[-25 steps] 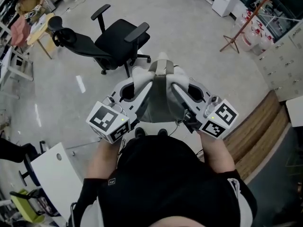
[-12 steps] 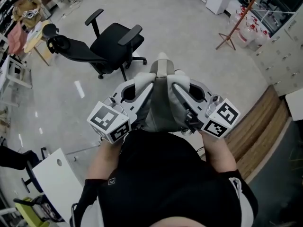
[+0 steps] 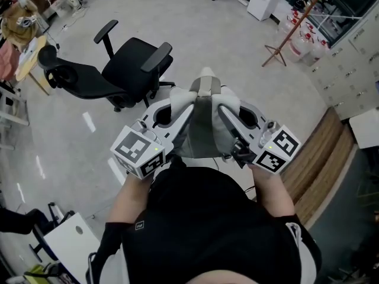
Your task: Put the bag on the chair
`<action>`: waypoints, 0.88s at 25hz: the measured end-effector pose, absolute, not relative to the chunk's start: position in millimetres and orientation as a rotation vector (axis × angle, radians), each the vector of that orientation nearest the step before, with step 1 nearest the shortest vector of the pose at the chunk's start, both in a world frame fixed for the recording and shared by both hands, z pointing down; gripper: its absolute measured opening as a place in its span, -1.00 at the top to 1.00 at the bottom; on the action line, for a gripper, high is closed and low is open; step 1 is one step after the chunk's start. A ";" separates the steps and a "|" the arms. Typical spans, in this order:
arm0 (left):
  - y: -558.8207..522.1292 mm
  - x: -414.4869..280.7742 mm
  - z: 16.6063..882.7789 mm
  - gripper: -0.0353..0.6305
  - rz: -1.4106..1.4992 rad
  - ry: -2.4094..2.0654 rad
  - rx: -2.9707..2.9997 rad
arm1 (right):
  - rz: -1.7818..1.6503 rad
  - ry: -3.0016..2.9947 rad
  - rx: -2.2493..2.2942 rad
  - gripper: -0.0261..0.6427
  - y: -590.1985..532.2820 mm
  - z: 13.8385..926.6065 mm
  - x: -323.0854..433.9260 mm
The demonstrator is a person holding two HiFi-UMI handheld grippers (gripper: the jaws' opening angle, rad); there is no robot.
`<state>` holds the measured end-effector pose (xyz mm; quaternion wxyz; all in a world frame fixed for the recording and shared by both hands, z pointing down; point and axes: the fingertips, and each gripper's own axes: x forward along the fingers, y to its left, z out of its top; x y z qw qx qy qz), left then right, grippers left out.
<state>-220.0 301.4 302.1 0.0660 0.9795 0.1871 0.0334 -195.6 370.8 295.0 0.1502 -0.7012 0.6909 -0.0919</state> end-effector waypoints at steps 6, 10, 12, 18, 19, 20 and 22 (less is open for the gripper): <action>211.3 -178.4 294.1 0.71 0.096 0.617 2.955 | -0.279 1.948 -2.048 0.71 282.5 288.6 -152.4; 169.1 -164.4 284.4 0.71 0.085 0.633 2.975 | -0.277 1.948 -2.034 0.71 242.1 278.9 -137.5; 168.0 -165.0 280.2 0.71 0.069 0.652 3.006 | -0.256 1.944 -2.012 0.71 241.4 274.4 -137.9; 119.2 -142.3 254.0 0.71 -0.016 0.640 3.045 | -0.228 1.949 -1.999 0.71 194.2 251.9 -116.1; 112.2 -138.3 251.5 0.71 -0.018 0.637 3.043 | -0.230 1.950 -1.998 0.71 186.9 248.9 -112.1; 107.6 -135.3 251.1 0.71 -0.019 0.636 3.042 | -0.229 1.952 -1.997 0.71 182.1 247.9 -109.1; 101.9 -130.2 254.8 0.71 -0.015 0.633 3.036 | -0.232 1.952 -1.992 0.71 176.4 250.6 -103.6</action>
